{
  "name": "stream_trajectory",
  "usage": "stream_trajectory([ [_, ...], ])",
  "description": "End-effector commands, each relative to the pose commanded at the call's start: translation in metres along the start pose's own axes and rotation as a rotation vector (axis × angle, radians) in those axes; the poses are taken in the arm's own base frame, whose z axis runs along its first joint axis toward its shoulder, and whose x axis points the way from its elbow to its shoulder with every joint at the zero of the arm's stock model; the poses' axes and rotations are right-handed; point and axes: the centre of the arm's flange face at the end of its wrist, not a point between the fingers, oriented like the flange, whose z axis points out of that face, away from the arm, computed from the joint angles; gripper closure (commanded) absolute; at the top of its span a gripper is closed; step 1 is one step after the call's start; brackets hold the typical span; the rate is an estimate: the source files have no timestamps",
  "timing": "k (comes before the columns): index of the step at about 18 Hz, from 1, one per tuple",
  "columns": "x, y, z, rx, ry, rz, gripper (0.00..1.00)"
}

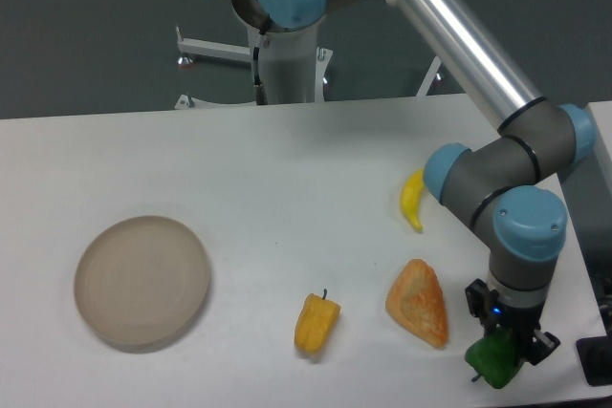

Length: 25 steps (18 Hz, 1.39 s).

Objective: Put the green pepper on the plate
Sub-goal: 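Lift the held green pepper up from beside the orange slice, then carry the green pepper over the beige plate and lower it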

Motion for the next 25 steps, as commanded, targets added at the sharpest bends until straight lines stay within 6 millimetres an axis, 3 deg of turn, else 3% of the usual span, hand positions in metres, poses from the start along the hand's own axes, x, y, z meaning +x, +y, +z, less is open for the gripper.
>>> stream_trajectory([
  [6,0.052,-0.022,-0.056,0.024,0.095,-0.072,0.71],
  [10,0.1,-0.035,-0.099,0.113,0.169,-0.199,0.71],
  [16,0.177,-0.092,-0.151,0.127,0.198,-0.296,0.7],
  [20,0.229,-0.138,-0.159,0.107,0.229,-0.386,0.7],
  [25,0.285,-0.183,-0.138,0.117,0.241,-0.449,0.7],
])
